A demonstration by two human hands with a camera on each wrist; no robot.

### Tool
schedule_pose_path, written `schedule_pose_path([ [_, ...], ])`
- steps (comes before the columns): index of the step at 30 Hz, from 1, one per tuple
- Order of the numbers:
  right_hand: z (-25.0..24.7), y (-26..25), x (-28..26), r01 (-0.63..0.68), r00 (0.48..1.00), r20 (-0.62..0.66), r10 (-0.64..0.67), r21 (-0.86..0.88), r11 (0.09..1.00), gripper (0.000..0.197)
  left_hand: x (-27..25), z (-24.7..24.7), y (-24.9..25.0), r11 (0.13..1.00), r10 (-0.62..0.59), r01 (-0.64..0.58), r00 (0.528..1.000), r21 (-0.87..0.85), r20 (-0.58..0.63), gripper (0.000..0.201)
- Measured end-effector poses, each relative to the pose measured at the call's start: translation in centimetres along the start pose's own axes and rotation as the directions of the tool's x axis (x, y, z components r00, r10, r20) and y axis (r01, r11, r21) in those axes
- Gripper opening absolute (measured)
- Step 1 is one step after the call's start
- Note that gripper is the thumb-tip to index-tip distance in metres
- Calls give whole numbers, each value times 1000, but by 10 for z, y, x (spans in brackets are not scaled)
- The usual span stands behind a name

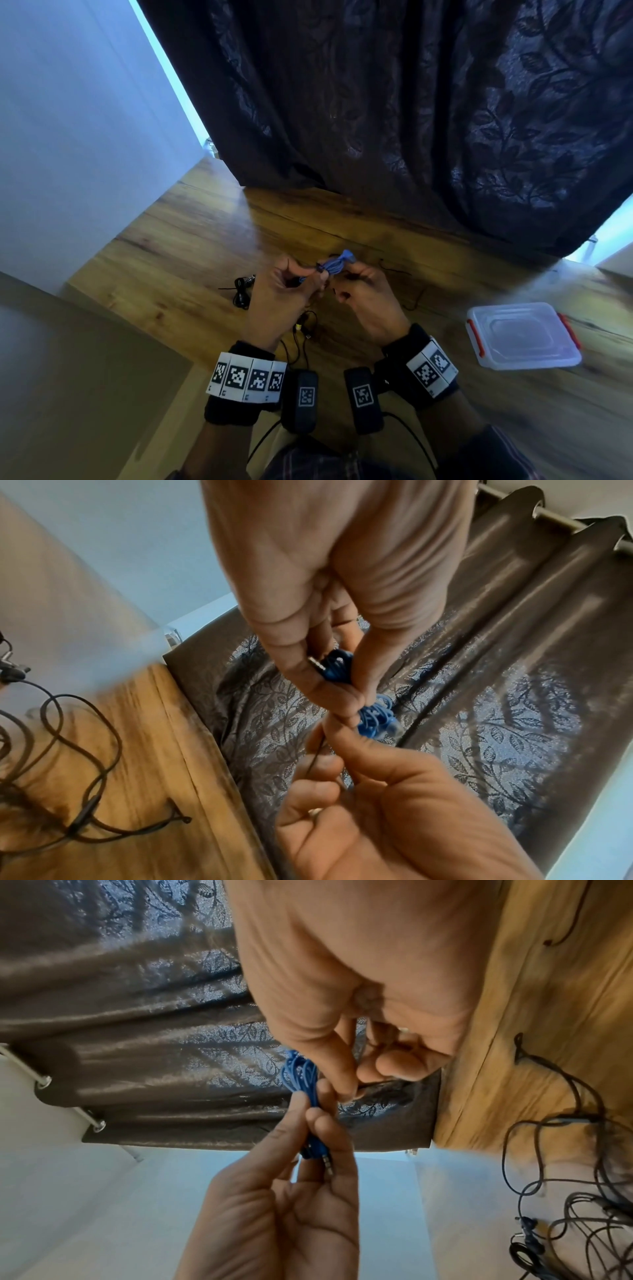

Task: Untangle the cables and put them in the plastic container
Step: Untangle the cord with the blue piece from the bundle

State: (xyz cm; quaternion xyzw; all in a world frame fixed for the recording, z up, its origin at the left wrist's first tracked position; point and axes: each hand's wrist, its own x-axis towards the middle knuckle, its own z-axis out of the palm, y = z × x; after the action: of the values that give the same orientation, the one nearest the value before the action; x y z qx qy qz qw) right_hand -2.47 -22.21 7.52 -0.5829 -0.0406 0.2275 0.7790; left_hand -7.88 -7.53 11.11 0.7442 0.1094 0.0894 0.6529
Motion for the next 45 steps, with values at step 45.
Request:
schedule_pose_path([
  [45,19,-9,-7,-29,993,-111,29,-2,1000,27,-2,-2,4,999,21,-22,999,-34,-26,8],
])
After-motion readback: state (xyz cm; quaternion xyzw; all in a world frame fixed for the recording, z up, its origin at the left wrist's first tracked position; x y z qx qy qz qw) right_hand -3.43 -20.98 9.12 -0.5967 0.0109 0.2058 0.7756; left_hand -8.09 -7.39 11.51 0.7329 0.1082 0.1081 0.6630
